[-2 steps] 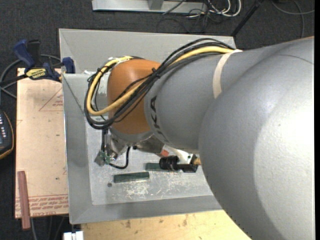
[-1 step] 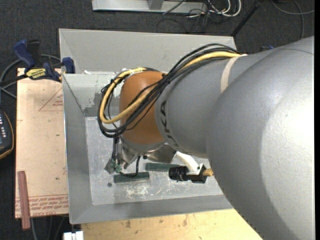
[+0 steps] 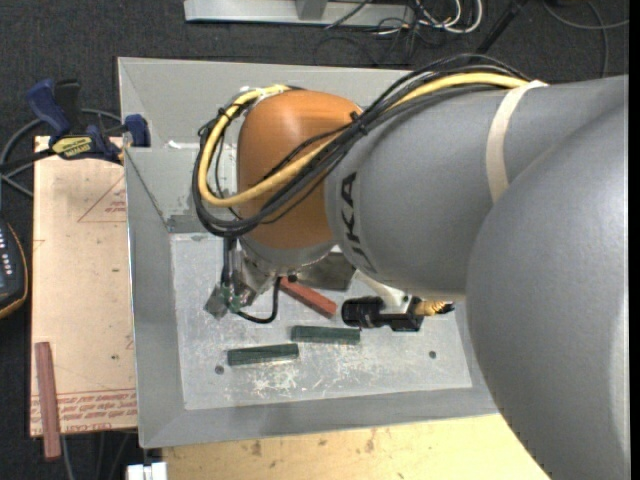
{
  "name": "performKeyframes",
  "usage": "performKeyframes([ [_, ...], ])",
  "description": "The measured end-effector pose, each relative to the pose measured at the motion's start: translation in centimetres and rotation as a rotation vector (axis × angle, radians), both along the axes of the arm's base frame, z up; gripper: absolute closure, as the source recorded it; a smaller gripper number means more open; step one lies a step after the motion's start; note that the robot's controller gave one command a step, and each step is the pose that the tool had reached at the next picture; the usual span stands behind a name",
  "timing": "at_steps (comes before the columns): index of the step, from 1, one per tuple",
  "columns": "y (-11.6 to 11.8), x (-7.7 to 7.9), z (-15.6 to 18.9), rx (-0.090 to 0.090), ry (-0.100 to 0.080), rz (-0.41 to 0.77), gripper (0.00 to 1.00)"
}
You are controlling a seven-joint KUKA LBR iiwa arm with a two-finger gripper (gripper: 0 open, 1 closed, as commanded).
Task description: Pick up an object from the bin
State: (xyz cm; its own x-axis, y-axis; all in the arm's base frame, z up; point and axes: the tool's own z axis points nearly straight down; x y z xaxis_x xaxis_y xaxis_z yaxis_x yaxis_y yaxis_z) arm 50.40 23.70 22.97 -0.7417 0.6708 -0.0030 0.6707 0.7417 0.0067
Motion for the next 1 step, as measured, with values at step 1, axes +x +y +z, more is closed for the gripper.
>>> performKeyframes([
  [1, 0.79, -0.53, -3.91, -0.004, 0.009, 0.094, 1.0],
])
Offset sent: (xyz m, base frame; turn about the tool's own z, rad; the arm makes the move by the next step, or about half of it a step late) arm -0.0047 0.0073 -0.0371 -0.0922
